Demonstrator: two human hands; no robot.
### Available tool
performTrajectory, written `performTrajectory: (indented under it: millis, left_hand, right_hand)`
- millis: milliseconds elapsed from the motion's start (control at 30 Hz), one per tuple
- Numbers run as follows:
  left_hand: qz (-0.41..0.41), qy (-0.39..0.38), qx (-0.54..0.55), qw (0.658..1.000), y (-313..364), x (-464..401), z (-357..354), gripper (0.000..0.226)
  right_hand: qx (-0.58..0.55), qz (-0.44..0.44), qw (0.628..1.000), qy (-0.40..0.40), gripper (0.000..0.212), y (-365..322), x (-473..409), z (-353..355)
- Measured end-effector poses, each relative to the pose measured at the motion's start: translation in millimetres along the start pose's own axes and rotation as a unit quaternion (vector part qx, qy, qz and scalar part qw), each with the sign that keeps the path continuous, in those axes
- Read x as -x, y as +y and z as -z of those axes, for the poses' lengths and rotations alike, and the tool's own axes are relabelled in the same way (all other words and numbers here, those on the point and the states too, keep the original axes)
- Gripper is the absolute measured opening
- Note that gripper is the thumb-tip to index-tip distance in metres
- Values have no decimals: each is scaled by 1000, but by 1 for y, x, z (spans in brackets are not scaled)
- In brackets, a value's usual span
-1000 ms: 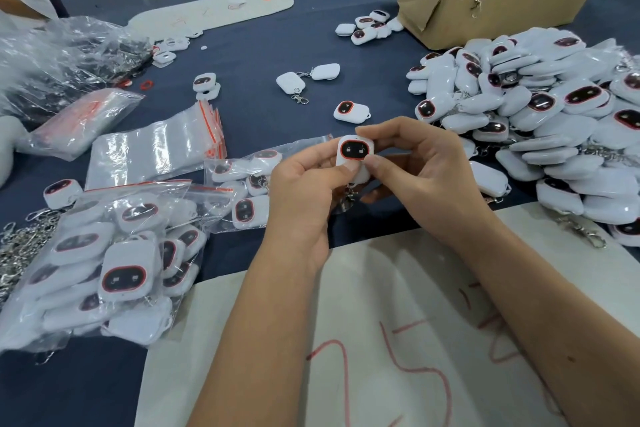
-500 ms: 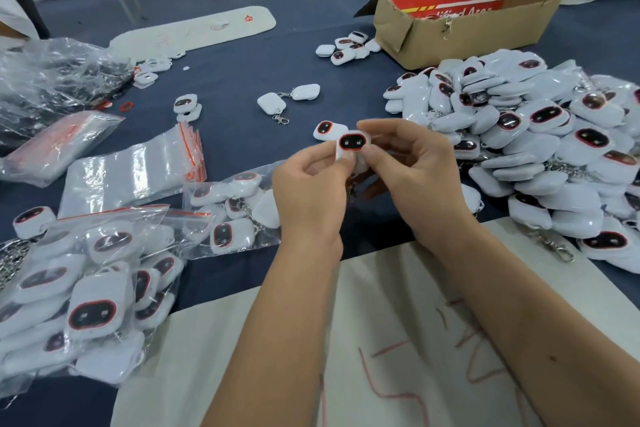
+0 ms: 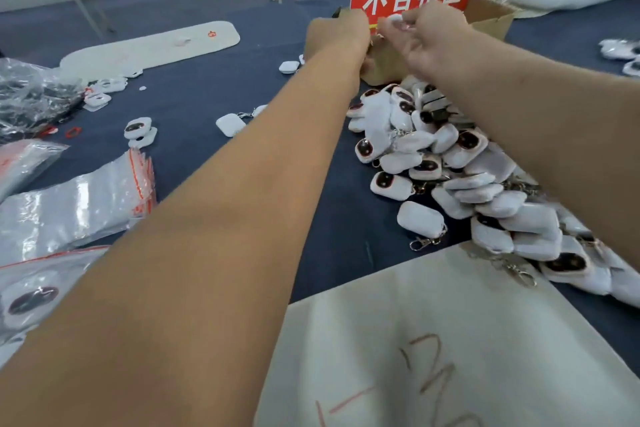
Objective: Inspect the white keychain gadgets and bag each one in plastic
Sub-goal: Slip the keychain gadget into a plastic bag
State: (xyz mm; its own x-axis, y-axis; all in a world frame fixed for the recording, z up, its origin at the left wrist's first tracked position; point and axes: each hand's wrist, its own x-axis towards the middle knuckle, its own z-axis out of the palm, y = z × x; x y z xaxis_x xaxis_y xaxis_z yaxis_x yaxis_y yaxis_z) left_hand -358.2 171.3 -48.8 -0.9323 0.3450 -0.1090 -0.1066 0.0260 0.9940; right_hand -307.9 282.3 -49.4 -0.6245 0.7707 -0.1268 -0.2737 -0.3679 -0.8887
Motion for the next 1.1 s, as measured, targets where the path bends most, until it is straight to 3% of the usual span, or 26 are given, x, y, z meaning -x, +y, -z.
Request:
performTrajectory:
  millis: [100,167,233,300,367,500,600,667,733,833,900,1000,1100]
  left_hand:
    - [-7,-38,-120,992,-16,12,6,10]
    - [-39,-93,-280,955,-28,30,16,16]
    - [-54,-115,-425,896,-40,52,27,23]
    - [-29,-167,-490,855,-56,76,33,30]
    - [-44,-181,-504,843,-74,98,33,32]
    - [-112,-92,-443,885,-93,119,44,24]
    - [-143,-68,-333,929,-100,122,76,16]
    - [-148,-63,-245,956,-102,129,104,14]
    - [-144,-39,-145,978,-105,141,130,12]
    - [-123,14,-16,992,-111,157,160,11]
    - [-109,15,-18,994,-118,163,174,8]
    - [-77,-9,-34,996,-123,162,186,23]
    - [-14,-48,13,999,-120,161,192,28]
  right_hand:
    - [-90,-29,995,-22,26,1,5,5]
    - [-39,-21,998,-34,30,5,15,6]
    - [57,7,998,-30,27,10,28,10]
    - [104,31,994,-24,19,18,52,15]
    - [106,49,993,-23,18,27,82,20]
    - [217,131,967,-22,25,52,131,27]
    - [416,254,873,0,24,75,157,33]
    - [481,285,827,-56,20,86,173,34]
    - [473,273,828,-128,19,99,188,32]
    - [392,223,875,-175,15,119,207,28]
    - [349,165,897,-216,16,130,216,32]
    - [344,137,886,-279,22,137,220,35]
    - [356,134,880,-285,18,138,218,34]
